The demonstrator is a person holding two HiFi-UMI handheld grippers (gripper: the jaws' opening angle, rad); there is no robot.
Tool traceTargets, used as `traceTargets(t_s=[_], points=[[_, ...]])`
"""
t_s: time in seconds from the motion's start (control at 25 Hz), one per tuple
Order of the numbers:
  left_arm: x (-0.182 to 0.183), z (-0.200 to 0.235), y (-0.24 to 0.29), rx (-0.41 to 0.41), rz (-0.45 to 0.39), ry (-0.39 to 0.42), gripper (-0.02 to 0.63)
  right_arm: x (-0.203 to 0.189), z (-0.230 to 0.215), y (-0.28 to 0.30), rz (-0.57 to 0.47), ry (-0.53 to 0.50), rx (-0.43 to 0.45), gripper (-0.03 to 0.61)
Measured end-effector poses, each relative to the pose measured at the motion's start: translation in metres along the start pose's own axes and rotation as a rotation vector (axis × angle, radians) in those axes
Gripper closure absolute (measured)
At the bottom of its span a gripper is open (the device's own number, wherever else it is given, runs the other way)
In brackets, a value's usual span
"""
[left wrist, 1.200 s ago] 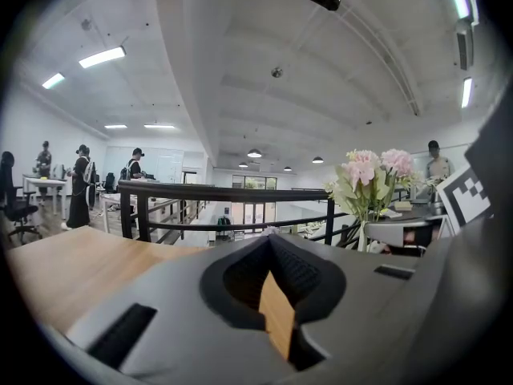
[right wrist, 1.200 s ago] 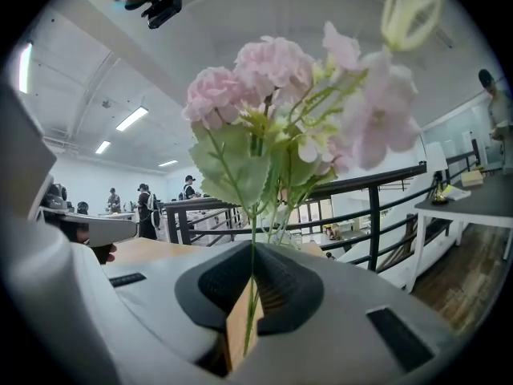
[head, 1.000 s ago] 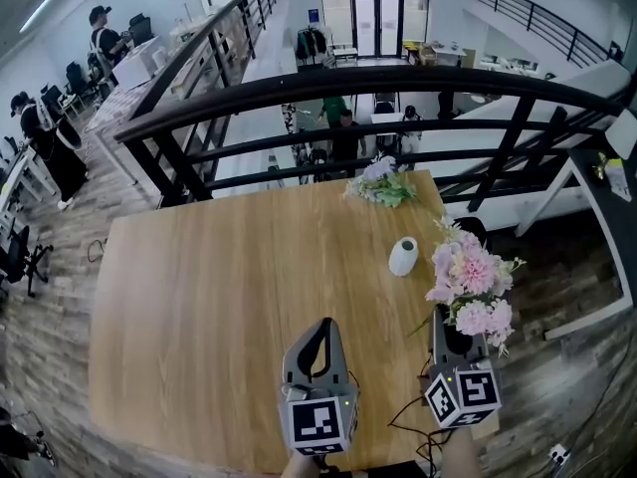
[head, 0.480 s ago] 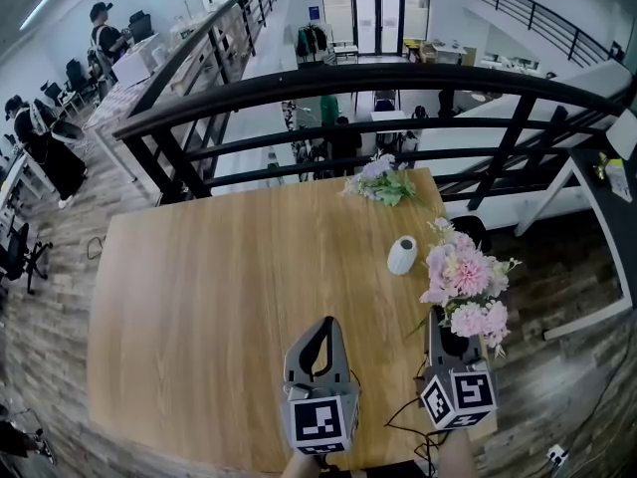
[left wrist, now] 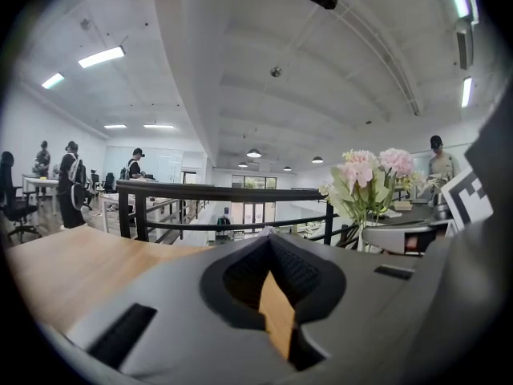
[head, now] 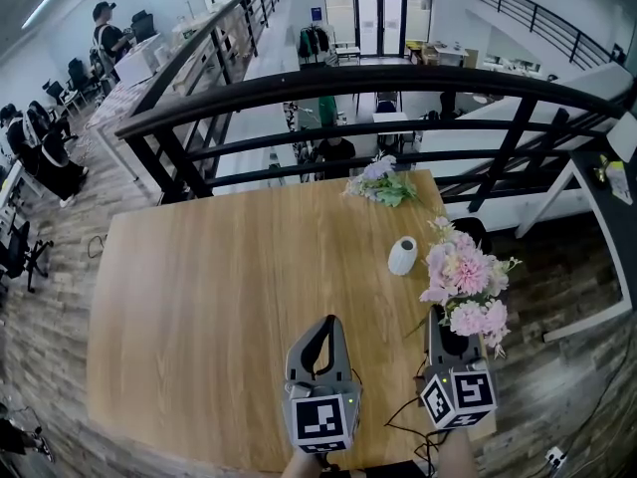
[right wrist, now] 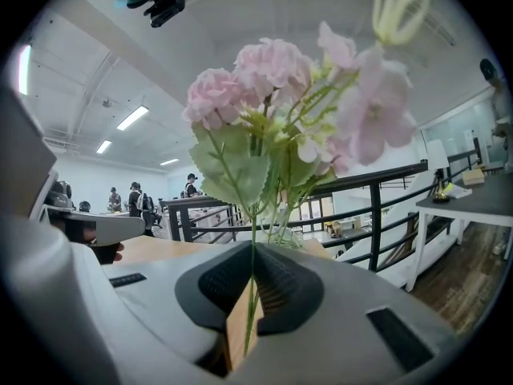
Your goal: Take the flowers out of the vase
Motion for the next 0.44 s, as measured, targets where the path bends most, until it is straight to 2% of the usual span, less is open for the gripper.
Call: traceTargets(t_s=[0.44], points=[[-0.0012,0.0021,-0.0017,0.013,0.041,-0.014,0.578,0.0034,0.0016,0.0034,-0.007,-0.002,0.008,0.548]])
Point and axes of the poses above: the fingertips, and each gripper's own axes: y forward along the fingers, z to its left, x out of its top, the point moved 5 cm from there along -y, backward along the fingers, and after that the axes turned 4 degrees about -y, right-handed, at the moved point
